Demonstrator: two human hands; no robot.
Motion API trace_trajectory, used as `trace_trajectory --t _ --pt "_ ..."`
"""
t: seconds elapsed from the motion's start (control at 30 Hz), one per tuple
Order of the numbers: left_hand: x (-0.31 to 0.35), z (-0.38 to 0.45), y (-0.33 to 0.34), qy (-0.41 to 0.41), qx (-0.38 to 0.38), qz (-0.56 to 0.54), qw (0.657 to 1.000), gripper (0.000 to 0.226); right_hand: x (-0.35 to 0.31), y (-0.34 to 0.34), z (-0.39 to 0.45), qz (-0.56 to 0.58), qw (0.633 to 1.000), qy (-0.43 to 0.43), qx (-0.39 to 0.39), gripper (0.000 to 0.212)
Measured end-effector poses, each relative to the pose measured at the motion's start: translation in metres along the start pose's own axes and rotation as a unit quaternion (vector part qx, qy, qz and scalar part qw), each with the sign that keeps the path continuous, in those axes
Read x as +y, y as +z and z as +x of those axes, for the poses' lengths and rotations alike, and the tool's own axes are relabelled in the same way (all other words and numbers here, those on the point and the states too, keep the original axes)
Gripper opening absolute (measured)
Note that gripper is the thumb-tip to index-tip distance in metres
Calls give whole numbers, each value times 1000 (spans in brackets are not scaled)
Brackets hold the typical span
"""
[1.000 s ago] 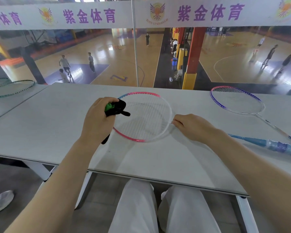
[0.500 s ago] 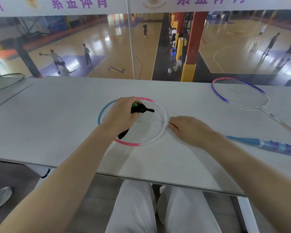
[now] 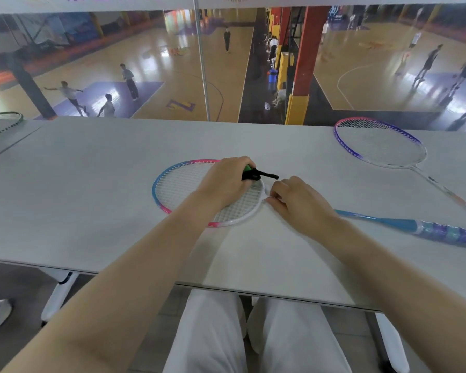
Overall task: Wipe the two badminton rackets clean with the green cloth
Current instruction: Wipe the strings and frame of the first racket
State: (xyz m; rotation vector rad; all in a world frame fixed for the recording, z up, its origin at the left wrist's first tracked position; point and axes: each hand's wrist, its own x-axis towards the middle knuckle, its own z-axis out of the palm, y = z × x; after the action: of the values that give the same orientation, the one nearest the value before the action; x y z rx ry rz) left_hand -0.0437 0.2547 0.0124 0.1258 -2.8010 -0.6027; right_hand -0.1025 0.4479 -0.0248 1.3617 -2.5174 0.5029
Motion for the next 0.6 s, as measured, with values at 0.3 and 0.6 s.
trace_trajectory --t 0.3,0.6 --pt "9 -17 -14 21 -118 31 992 29 -2 -2 1 97 994 44 -10 14" --pt "13 -75 -31 11 -169 34 985 37 -4 -4 0 112 991 71 -35 13"
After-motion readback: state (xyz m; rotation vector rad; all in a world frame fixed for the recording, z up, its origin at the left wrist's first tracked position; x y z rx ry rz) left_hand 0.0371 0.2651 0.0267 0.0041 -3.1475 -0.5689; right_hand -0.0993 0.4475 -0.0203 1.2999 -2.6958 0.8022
